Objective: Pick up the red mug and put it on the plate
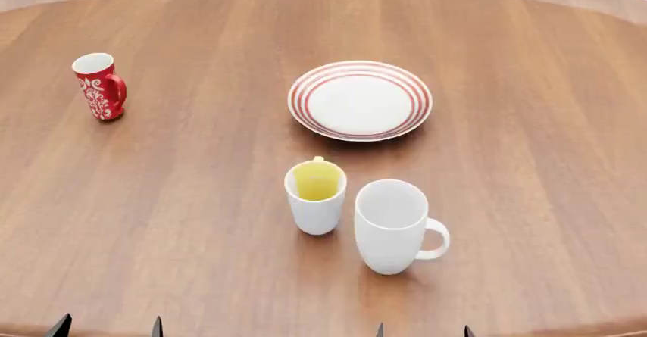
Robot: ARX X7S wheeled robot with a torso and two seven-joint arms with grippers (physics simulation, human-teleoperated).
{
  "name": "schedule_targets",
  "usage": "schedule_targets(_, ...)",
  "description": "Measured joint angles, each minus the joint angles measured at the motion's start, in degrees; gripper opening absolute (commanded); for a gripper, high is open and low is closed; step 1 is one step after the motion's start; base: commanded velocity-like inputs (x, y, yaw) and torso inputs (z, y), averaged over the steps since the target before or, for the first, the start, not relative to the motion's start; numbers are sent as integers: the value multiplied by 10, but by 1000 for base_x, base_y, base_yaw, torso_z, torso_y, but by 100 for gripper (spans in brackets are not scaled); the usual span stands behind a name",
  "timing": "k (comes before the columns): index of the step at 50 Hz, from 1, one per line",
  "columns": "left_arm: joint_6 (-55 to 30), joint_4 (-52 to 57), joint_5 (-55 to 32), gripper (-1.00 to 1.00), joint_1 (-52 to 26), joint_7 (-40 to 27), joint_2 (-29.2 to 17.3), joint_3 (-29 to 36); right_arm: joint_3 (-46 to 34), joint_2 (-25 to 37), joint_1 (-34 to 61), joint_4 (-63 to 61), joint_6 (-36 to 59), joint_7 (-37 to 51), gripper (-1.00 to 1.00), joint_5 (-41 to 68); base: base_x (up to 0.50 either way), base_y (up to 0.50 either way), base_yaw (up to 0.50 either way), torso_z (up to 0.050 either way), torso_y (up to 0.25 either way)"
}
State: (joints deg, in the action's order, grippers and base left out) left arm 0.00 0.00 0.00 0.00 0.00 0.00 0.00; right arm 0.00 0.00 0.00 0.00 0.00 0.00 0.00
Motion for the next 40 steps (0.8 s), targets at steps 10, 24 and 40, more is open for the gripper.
schedule_targets(10,0,0,-9,100,0,-13,-11,13,-16,11,-1,1,-2,15,100,5,0,0,0,0,0)
schedule_targets(24,-21,20,-27,100,1,-36,-28,30,-38,28,-8,-36,28,39,100,13,0,0,0,0,0)
schedule_targets(40,-260,202,-60,100,-57,-70,-58,26,-41,45,61,-273,287,65,100,55,0,0,0,0,0)
